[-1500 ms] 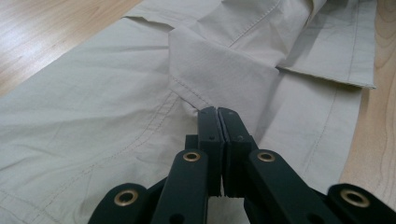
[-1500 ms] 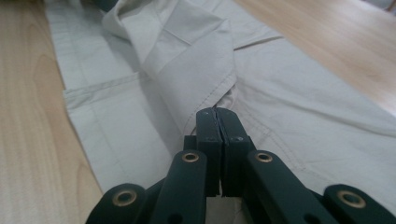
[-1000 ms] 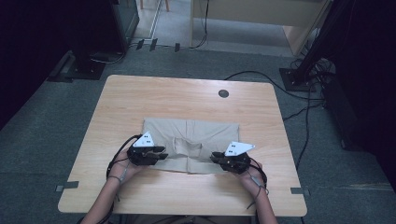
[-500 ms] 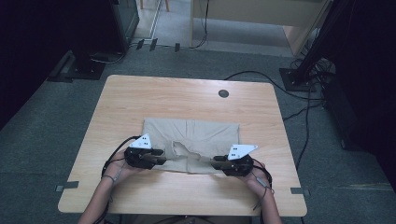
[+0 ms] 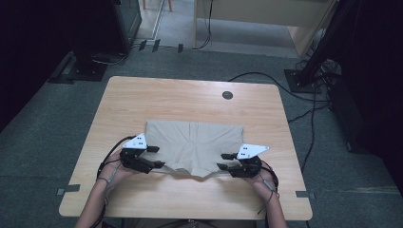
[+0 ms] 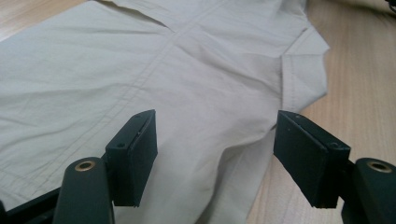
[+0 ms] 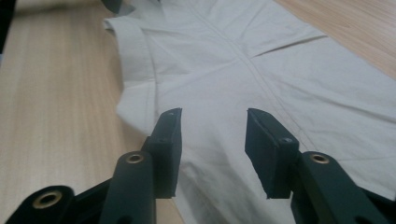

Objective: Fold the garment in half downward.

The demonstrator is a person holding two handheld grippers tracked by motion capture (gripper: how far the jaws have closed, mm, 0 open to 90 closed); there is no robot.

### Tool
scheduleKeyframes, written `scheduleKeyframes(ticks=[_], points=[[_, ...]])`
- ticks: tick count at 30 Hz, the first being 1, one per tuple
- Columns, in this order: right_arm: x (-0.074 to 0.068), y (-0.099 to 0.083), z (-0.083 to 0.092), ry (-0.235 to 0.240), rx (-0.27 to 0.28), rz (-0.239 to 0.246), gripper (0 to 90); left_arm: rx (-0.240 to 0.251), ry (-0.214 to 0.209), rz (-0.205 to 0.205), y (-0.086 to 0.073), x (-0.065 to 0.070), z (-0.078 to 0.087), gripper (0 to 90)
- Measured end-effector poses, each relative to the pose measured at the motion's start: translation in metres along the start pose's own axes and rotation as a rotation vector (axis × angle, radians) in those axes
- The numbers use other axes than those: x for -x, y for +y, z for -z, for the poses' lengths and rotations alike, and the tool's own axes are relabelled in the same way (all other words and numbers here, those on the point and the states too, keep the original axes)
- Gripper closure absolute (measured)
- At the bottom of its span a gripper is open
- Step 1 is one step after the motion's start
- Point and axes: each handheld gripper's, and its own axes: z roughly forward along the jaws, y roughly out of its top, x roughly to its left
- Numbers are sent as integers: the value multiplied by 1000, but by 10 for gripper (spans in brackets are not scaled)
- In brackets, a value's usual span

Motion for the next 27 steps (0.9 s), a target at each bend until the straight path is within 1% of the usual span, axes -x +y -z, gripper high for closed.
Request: scheduleKeyframes(ticks=[1,2,3,5,7,8,9,12,14,17,19,20,23,25,27], points=[[0,0,0,0,0,0,543,0,0,0,0,0,0,287],[1,0,-3,-17,-7,-19,531,6,12,14,0,-2,0,277],[0,0,-4,-25,-4,-25,520,9,22,26,0,-3,0,261],[0,0,-7,-39,-5,-44,507,21,28,37,0,-5,1,256],[-1,1,-10,-52,0,-48,499,29,38,48,-1,-6,1,254],[-1,2,-11,-55,-1,-58,494,32,45,54,-1,-7,1,228],[-2,2,-12,-60,-1,-56,494,33,51,64,-1,-8,1,213],[-4,1,-17,-80,4,-54,494,32,73,81,-1,-10,0,213],[-5,1,-20,-84,-1,-57,479,26,83,83,-1,-11,-1,213],[-5,0,-25,-95,-5,-62,452,16,103,74,-2,-11,-2,213],[-7,0,-27,-119,2,-77,436,16,130,68,-2,-11,-2,213],[-8,1,-29,-137,-6,-80,435,19,145,72,-2,-11,-2,213],[-14,3,-35,-167,-30,-42,435,29,176,91,-3,-14,-1,213],[-16,5,-37,-165,-26,-54,425,29,189,95,-4,-15,0,213],[-16,6,-40,-169,-24,-81,403,27,195,99,-5,-16,0,213]])
